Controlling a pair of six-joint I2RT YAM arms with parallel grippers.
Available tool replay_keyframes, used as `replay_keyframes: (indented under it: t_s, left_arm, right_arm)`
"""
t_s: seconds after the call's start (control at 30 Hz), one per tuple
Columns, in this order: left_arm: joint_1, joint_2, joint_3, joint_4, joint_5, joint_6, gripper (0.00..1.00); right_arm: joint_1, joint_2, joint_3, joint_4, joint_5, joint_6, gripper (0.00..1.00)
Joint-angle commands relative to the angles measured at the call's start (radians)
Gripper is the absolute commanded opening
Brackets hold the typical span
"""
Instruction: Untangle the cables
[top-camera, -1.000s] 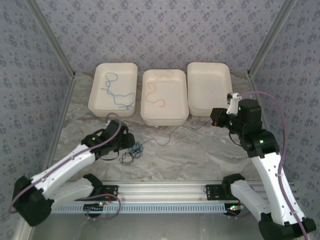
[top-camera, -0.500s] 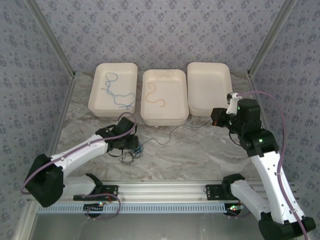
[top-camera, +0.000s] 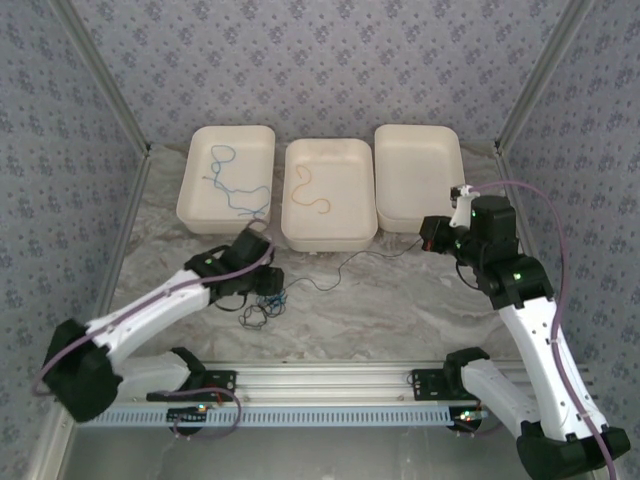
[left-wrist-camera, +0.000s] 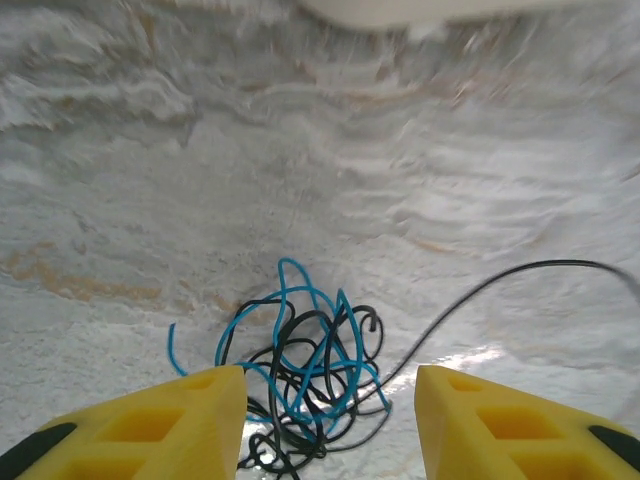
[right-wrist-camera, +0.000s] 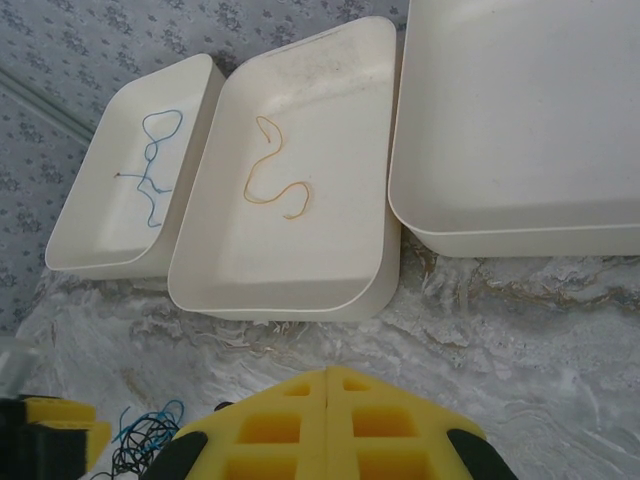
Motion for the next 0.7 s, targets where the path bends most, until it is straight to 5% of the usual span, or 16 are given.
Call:
replay_keyframes:
  t_s: [0.0, 0.23, 0.5, 0.67]
  left_arm:
    - [-0.043, 0.033, 0.024, -0.082, -0.056, 0.011, 0.52]
    - [-0.028, 0.07, 0.0, -0.027, -0.177, -0.02, 0.53]
    - [-0.004, 0.147, -0.031, 0.123, -0.033, -0.018, 0.5]
    - [0.001, 0.205, -0.02, 0.137, -0.033, -0.031, 0.39]
  right_arm:
    - [-0.006, 0.002, -0.005, 0.023, -0.003, -0.01, 0.0]
    - [-0.006, 0.001, -0.021, 0.04, -0.022, 0.001, 0.0]
    - [-0.006, -0.006, -0.03, 0.045, -0.026, 0.004, 0.0]
    - [-0.006, -0.01, -0.037, 0.047, -0.027, 0.008, 0.0]
